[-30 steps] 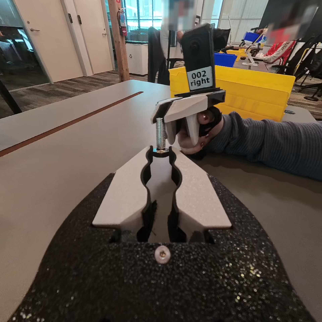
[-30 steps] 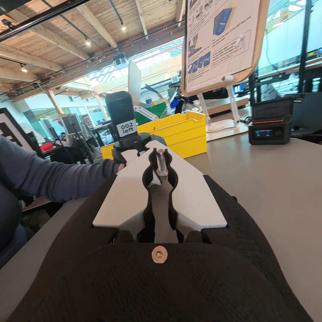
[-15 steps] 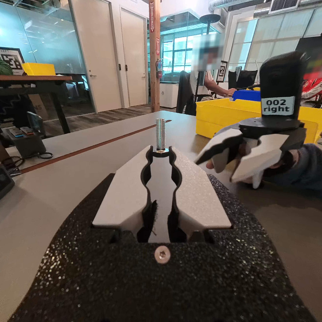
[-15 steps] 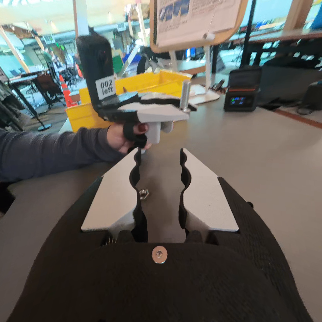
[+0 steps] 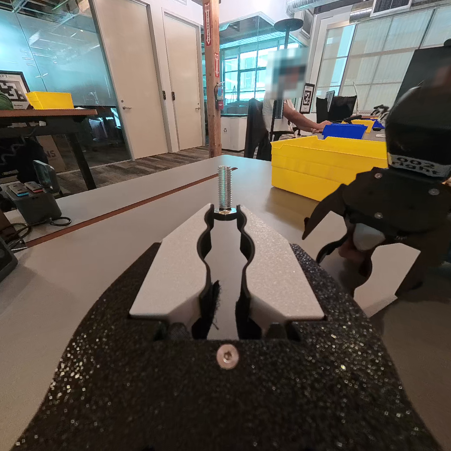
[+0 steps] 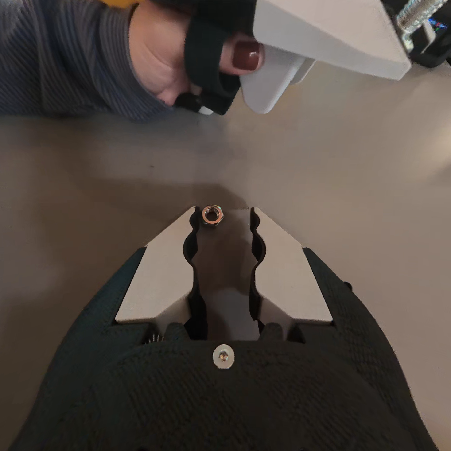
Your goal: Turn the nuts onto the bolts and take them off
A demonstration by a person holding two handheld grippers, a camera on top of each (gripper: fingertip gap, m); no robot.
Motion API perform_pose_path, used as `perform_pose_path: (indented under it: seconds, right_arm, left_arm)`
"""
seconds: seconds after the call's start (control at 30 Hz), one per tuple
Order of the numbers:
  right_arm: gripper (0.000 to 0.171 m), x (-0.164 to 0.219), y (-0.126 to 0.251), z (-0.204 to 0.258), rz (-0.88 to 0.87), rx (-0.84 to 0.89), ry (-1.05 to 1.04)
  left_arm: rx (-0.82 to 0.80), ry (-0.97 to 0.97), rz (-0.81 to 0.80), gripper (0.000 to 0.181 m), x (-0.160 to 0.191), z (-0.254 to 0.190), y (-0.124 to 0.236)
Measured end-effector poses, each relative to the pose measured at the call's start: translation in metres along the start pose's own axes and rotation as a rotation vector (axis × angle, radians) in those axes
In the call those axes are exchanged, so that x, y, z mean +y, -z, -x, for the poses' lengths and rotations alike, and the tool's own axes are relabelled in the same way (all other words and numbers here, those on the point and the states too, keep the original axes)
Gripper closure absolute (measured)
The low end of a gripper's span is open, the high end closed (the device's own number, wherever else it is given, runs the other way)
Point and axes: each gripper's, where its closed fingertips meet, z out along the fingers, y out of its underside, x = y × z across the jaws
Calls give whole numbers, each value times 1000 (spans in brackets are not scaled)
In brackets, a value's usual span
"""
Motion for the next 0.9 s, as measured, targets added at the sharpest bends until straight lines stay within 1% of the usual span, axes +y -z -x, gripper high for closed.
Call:
perform_pose_path:
  seconds: [0.17,0.5,0.6,0.9]
  right_arm:
    - [137,2,1,4,6,-36,-23]
    - [144,2,1,10,8,-82,-36]
    - [152,2,1,11,8,-83,-30]
    - [153,0,3,8,-15,-80,-46]
  left_arm:
    - [1,1,4,165,0,0,0]
    - [4,-3,11,165,1,-1,-1]
    - [4,-3,11,165,1,-1,-1]
    - [3,-1,9,165,1,-1,0]
